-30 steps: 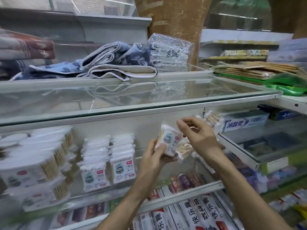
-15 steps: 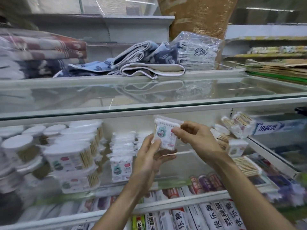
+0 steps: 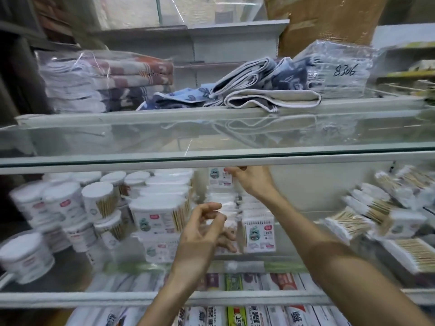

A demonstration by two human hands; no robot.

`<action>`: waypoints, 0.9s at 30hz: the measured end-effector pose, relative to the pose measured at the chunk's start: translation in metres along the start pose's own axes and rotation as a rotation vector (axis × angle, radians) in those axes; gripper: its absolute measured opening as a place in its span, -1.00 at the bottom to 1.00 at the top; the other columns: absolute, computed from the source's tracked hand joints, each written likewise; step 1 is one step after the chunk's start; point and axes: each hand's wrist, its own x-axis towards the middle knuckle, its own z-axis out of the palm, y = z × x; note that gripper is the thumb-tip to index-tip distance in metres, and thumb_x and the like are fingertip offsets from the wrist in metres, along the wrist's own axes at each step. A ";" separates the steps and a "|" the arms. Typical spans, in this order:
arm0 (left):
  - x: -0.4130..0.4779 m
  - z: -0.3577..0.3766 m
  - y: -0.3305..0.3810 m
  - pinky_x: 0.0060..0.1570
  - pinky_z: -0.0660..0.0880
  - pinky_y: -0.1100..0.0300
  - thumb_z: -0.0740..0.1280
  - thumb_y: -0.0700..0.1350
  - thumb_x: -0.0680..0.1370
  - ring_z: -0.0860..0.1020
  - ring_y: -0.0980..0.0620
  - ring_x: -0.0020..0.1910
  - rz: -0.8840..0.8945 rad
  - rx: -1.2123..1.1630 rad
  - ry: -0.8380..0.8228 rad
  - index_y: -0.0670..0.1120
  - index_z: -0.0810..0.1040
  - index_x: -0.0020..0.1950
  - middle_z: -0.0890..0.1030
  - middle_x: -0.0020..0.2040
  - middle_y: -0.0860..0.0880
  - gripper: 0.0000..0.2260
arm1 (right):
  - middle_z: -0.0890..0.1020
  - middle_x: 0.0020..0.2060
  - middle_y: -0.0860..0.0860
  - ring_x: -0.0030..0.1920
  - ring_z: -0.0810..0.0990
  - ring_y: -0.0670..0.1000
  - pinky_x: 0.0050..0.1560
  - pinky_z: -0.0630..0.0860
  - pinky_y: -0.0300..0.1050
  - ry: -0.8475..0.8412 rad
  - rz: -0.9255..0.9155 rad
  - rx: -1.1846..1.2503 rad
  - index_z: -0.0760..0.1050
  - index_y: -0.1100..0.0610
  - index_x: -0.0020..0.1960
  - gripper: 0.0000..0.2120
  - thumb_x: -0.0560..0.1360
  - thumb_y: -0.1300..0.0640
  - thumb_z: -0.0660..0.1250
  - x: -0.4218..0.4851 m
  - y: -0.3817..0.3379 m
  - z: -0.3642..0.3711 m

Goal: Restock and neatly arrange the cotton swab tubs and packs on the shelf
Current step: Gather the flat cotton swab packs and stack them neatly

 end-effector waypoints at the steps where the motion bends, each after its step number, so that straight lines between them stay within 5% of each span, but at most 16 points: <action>1: 0.000 -0.002 0.001 -0.24 0.65 0.03 0.34 -0.22 0.58 0.65 -0.13 -0.27 -0.001 0.004 -0.004 -0.09 0.52 0.19 0.58 0.06 -0.12 -0.81 | 0.66 -0.20 -0.09 -0.12 0.61 -0.10 -0.10 0.43 -0.21 0.012 -0.020 -0.017 0.68 0.09 -0.05 -0.84 0.52 0.00 0.44 0.000 0.000 0.002; 9: 0.005 0.003 -0.003 -0.19 0.65 -0.14 0.35 -0.19 0.59 0.69 -0.20 -0.22 0.038 0.078 -0.026 -0.04 0.55 0.13 0.61 -0.01 -0.01 -0.86 | 0.70 -0.33 0.03 -0.25 0.66 -0.02 -0.12 0.59 0.02 -0.005 -0.097 -0.153 0.64 0.20 -0.24 -0.73 0.50 0.02 0.45 0.001 0.003 0.006; 18: 0.002 0.007 -0.005 -0.12 0.65 -0.18 0.34 -0.16 0.60 0.69 -0.18 -0.21 0.051 0.124 -0.039 -0.01 0.54 0.14 0.63 -0.11 0.11 -0.87 | 0.75 -0.20 -0.03 -0.16 0.68 -0.14 -0.04 0.61 -0.07 -0.022 -0.069 -0.088 0.71 0.14 -0.10 -0.80 0.53 0.01 0.43 0.000 0.007 -0.003; 22: 0.001 0.008 -0.006 -0.14 0.66 -0.14 0.34 -0.17 0.60 0.69 -0.16 -0.22 0.058 0.134 -0.034 -0.04 0.53 0.15 0.63 -0.16 0.14 -0.86 | 0.70 -0.36 -0.05 -0.30 0.66 -0.18 -0.24 0.55 -0.17 -0.076 -0.079 -0.112 0.64 0.19 -0.27 -0.74 0.52 0.06 0.44 -0.001 0.004 -0.003; 24: 0.000 0.009 -0.007 -0.15 0.65 -0.09 0.33 -0.18 0.61 0.68 -0.16 -0.23 0.068 0.129 -0.041 -0.04 0.53 0.15 0.64 -0.17 0.13 -0.86 | 0.51 -0.60 -0.16 -0.54 0.48 -0.25 -0.44 0.32 -0.39 -0.082 -0.082 -0.118 0.43 0.10 -0.48 -0.57 0.53 0.10 0.44 -0.005 0.004 -0.005; 27: -0.001 0.010 -0.007 -0.12 0.66 -0.07 0.32 -0.16 0.61 0.69 -0.17 -0.22 0.072 0.142 -0.054 -0.03 0.52 0.16 0.65 -0.15 0.12 -0.86 | 0.33 -0.69 -0.12 -0.62 0.34 -0.18 -0.53 0.26 -0.36 -0.071 -0.093 -0.105 0.33 0.06 -0.52 -0.50 0.51 0.08 0.46 -0.006 0.006 -0.008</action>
